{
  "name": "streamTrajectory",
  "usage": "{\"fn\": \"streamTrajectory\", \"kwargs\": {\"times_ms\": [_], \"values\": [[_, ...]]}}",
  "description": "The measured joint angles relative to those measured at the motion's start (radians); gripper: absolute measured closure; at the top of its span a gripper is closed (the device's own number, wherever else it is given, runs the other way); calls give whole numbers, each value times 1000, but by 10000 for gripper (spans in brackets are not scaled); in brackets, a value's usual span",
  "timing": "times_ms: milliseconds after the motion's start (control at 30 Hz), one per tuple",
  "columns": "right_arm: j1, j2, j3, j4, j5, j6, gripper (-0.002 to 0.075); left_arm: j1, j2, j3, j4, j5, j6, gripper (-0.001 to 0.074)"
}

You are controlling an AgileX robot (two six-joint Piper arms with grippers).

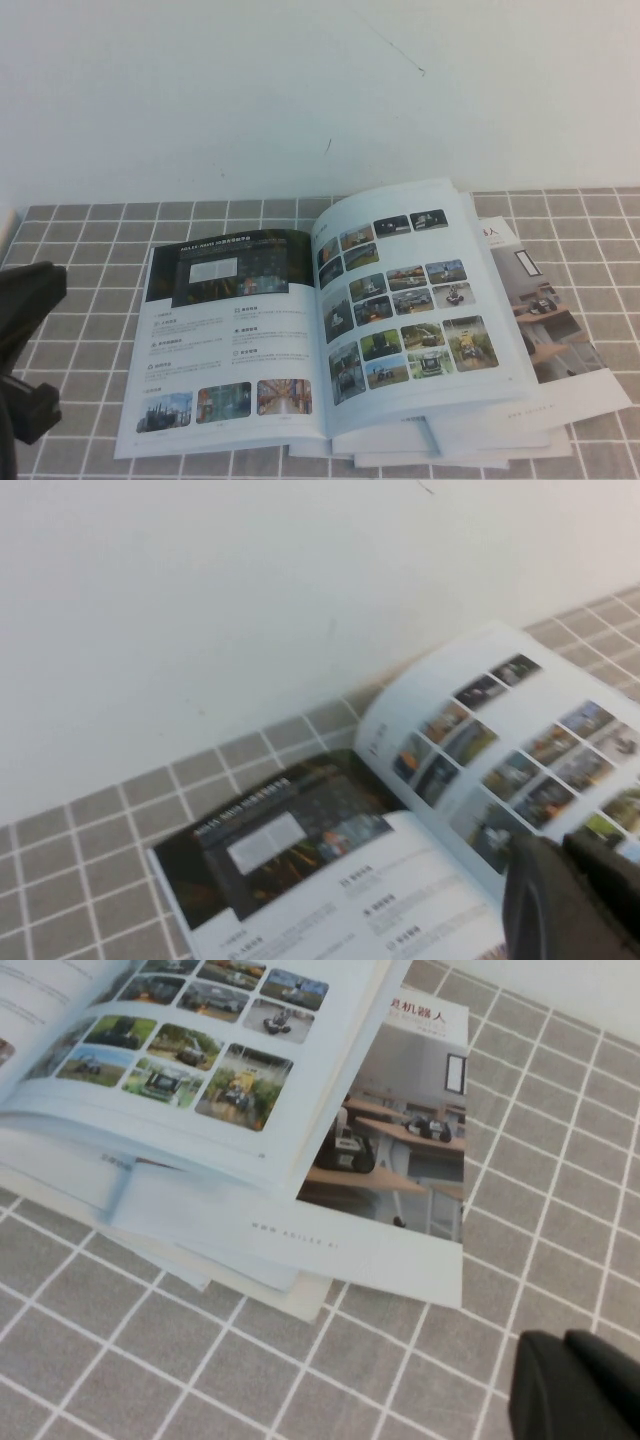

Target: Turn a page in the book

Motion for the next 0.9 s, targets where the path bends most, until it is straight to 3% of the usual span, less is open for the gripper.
{"fn": "streamTrajectory", "kwargs": {"times_ms": [167, 533, 767, 900], "values": [[0, -96, 124, 9, -59, 22, 728, 2, -13, 69, -30, -99, 0, 737], [0, -127, 136, 114, 2, 24, 728, 0, -14, 75, -152, -93, 0, 737], [0, -127, 136, 122, 2, 24, 728, -110, -41, 85, -154, -79, 0, 737], [0, -127, 136, 124, 2, 24, 728, -115, -148, 114, -153, -24, 0, 737]]}}
